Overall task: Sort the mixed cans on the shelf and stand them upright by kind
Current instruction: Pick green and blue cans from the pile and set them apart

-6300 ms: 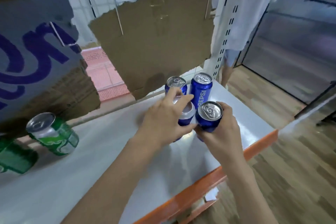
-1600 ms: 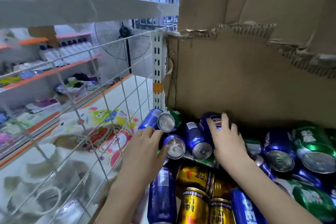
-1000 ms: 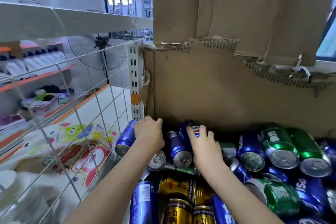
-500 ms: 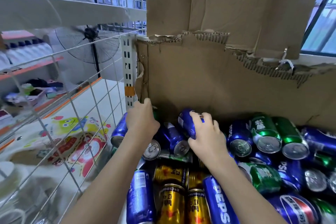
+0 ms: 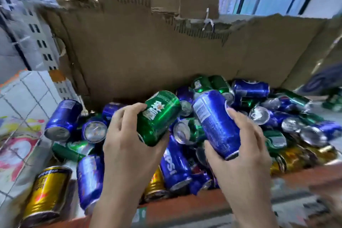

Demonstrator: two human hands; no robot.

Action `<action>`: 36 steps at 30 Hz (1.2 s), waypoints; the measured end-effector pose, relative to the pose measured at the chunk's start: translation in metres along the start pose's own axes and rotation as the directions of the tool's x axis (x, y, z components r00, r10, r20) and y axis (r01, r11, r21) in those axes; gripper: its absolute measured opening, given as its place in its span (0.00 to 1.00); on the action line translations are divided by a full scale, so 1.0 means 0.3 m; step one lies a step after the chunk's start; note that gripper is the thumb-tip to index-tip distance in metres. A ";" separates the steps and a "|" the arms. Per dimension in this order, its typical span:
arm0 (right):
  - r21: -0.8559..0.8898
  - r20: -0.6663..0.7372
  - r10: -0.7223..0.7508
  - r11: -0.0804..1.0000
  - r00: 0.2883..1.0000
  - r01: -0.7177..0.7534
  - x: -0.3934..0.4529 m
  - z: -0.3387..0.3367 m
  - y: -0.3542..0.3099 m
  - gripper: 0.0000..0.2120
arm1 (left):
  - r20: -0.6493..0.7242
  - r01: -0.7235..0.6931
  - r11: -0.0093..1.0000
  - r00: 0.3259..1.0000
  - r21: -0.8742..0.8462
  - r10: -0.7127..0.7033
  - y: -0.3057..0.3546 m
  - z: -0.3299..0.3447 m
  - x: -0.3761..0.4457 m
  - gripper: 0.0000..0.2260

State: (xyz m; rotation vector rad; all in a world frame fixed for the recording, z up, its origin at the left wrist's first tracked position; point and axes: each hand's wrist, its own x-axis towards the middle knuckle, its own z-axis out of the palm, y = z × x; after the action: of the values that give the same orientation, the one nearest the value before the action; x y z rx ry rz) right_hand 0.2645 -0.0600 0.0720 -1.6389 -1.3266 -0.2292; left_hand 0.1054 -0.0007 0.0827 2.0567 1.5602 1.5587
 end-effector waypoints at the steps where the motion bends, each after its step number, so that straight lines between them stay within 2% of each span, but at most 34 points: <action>1: -0.026 -0.029 0.024 0.999 0.999 -0.024 -0.011 -0.044 0.039 0.37 | 0.009 -0.026 1.000 1.000 -0.019 0.026 0.031 0.021 -0.023 0.28; 6: -0.110 -0.186 0.121 0.984 0.975 -0.143 -0.049 -0.288 0.277 0.35 | 0.103 -0.119 0.986 0.986 -0.114 0.130 0.213 0.160 -0.143 0.28; 10: -0.184 -0.270 0.136 0.964 0.953 -0.190 -0.098 -0.503 0.508 0.36 | 0.165 -0.131 0.977 0.973 -0.170 0.160 0.420 0.323 -0.268 0.28; 13: -0.185 -0.317 0.144 0.960 0.937 -0.210 -0.147 -0.669 0.694 0.37 | 0.262 -0.148 0.963 0.943 -0.224 0.206 0.604 0.470 -0.381 0.28; 15: -0.197 -0.317 0.142 0.957 0.938 -0.212 -0.174 -0.775 0.809 0.37 | 0.327 -0.158 0.952 0.913 -0.264 0.243 0.727 0.561 -0.472 0.29; 19: -0.158 -0.333 0.208 0.949 0.920 -0.272 -0.213 -0.946 0.987 0.31 | 0.450 -0.150 0.927 0.840 -0.345 0.303 0.919 0.700 -0.633 0.29; 23: -0.197 -0.325 0.250 0.925 0.912 -0.324 -0.230 -1.048 1.115 0.32 | 0.501 -0.164 0.919 0.796 -0.358 0.338 1.035 0.813 -0.693 0.29; 32: -0.264 -0.254 0.242 0.914 0.936 -0.308 -0.071 -1.097 1.460 0.34 | 0.541 -0.110 0.936 0.790 -0.335 0.287 1.209 1.179 -0.671 0.30; 36: -0.309 -0.203 0.215 0.912 0.955 -0.271 0.087 -1.107 1.670 0.35 | 0.551 0.019 0.950 0.818 -0.312 0.164 1.318 1.424 -0.614 0.31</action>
State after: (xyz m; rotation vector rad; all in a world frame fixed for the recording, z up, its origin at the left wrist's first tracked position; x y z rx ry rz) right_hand 0.8243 -0.2595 -0.0215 -2.0057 -0.9817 -0.4491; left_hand 0.6974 -0.1326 0.0135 2.1389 0.9612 0.9665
